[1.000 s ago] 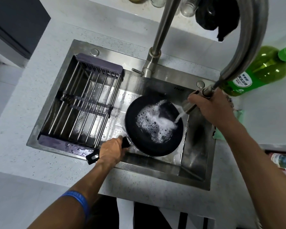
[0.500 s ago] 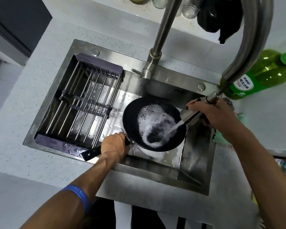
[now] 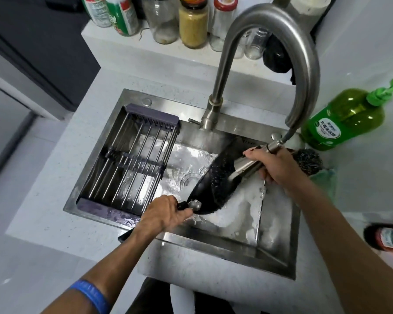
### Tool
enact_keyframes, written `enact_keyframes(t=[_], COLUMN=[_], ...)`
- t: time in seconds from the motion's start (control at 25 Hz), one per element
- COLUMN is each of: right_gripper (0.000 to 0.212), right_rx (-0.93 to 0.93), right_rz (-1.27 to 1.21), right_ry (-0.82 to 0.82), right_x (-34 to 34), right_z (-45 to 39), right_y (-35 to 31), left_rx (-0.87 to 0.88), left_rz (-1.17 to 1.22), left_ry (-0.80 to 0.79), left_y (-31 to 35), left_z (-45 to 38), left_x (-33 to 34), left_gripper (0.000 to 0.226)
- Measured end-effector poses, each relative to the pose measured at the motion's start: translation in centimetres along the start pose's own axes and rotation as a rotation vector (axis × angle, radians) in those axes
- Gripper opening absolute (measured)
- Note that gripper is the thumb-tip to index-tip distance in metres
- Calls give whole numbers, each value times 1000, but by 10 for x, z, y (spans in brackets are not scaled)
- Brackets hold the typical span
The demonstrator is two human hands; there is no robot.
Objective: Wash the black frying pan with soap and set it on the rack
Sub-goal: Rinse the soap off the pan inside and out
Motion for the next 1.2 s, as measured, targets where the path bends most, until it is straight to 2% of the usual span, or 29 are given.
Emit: enact_keyframes(t=[0.08,0.12,0.16,0.24,0.4,0.68,0.76,0.8,0.88,0.92,1.0,1.08,1.12,1.2], right_gripper=[35,36,36,35,26,42,39,31,11,9,24,52,62,68], right_rx=[32,41,44,52,13,-130,-183,-230,-303,-279,-36,198,160,-47], right_rz=[-40,-75,-113,-157,-121,2,71,90,-100,-227,-252,14,178,381], right_ry=[8,13,22,47,142,527,578,581,548,541,496,286,212,203], right_x=[5,9,14,22,20,4,-3,-4,-4,2,34,92,118,135], right_z=[-1,-2,-3,-4,3,26,32,36,48,54,61,54,43,8], right_y=[-3,-6,-8,-13,-11,-30,-36,-34,-15,2,51,82,84,76], left_rx=[-216,-291,-336,-366,-361,-443,-367,-281,-57,22,83,72,84,110], left_rz=[769,1011,1157,1244,1223,1338,1238,1090,635,405,38,-19,-9,-1], left_ry=[-110,-127,-160,-193,-201,-231,-288,-331,-345,-348,-338,-336,-368,-417], left_y=[1,1,1,-3,-14,-19,-16,-15,-8,-11,-19,-22,-19,-17], left_z=[1,5,7,8,4,-6,-3,-3,4,2,-5,-10,-12,-11], left_x=[1,1,2,6,8,22,23,23,22,22,23,26,31,40], left_gripper=[27,27,29,29,31,26,33,38,26,24,32,39,37,34])
Point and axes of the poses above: each hand's wrist, its own z-axis away from the middle knuckle, its own x-axis out of the palm, y = z × x, the point moved 1 cm from there along -z, towards the middle knuckle, and after that the axes turned 10 degrees about z, right-handed, at the moved point
